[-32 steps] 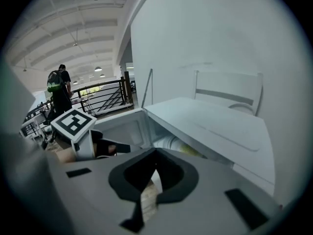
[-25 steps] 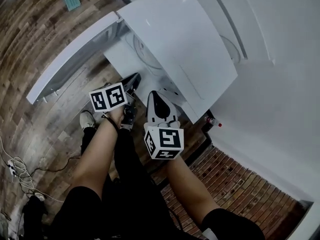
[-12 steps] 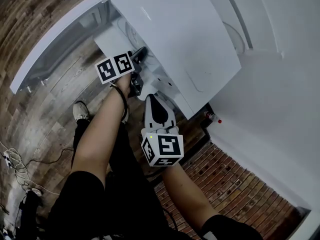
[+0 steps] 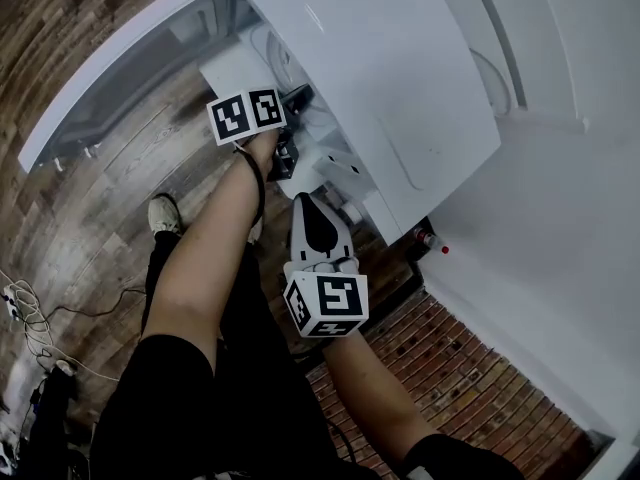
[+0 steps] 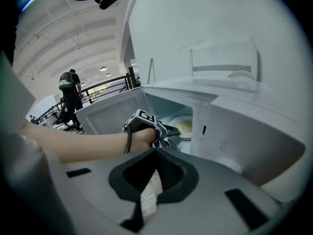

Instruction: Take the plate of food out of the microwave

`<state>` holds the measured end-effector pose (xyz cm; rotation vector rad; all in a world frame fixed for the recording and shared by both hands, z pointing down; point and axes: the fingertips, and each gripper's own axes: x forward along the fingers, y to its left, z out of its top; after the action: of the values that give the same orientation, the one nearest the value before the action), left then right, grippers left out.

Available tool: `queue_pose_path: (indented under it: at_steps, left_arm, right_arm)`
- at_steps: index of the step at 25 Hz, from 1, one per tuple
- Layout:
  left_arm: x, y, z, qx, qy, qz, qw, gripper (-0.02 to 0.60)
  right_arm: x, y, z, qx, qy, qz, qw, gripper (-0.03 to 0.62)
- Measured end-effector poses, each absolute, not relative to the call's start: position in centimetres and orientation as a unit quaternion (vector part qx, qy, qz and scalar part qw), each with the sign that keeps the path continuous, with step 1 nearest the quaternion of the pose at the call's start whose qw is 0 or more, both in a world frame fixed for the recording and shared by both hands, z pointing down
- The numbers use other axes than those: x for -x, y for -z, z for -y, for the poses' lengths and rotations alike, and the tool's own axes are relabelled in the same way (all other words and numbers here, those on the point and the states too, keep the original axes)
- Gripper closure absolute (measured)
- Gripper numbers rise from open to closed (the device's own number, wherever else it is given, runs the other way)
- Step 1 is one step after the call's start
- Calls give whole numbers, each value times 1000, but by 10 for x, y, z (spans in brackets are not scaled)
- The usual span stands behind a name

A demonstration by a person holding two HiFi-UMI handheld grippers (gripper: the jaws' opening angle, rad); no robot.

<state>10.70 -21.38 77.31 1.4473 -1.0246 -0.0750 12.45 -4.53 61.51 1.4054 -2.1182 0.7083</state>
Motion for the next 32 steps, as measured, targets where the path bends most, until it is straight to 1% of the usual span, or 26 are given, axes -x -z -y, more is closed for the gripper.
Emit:
queue_pose_path:
  at_steps: [3,6,8,9,10,12,22,27,32]
  left_arm:
    - [-101,-774,204,-606,56,435,664,276]
    - [-94,-775,190,-574,100,417,697,322]
    - [-89,-771,185,-567,130,407,705,347]
    - [-88,-767,184,-566,147,400,706,374]
    - [-87,-761,184,-566,165,393,706,427]
    - [-84,-750,184,-564,190,385,706,560]
    - [-60,-736,167,-583,215,373,689,566]
    - [-29,-716,138,-592,228,364,682,566]
    - [4,-688,110,-573,252,350,697,566]
  right_arm:
    - [-123,-619,46,-516,-267,775,249,581]
    - [-119,-618,50,-515,-266,776,246,581]
    - [-116,-618,55,-517,-266,777,242,581]
    - [-115,-619,57,-519,-266,776,241,580]
    - [-115,-620,59,-520,-267,775,241,582]
    - [-114,-622,62,-524,-270,771,240,582]
    - [-112,-625,69,-541,-277,757,240,581]
    - [-100,-620,69,-543,-278,755,240,581]
    - [-86,-608,72,-553,-268,752,237,580]
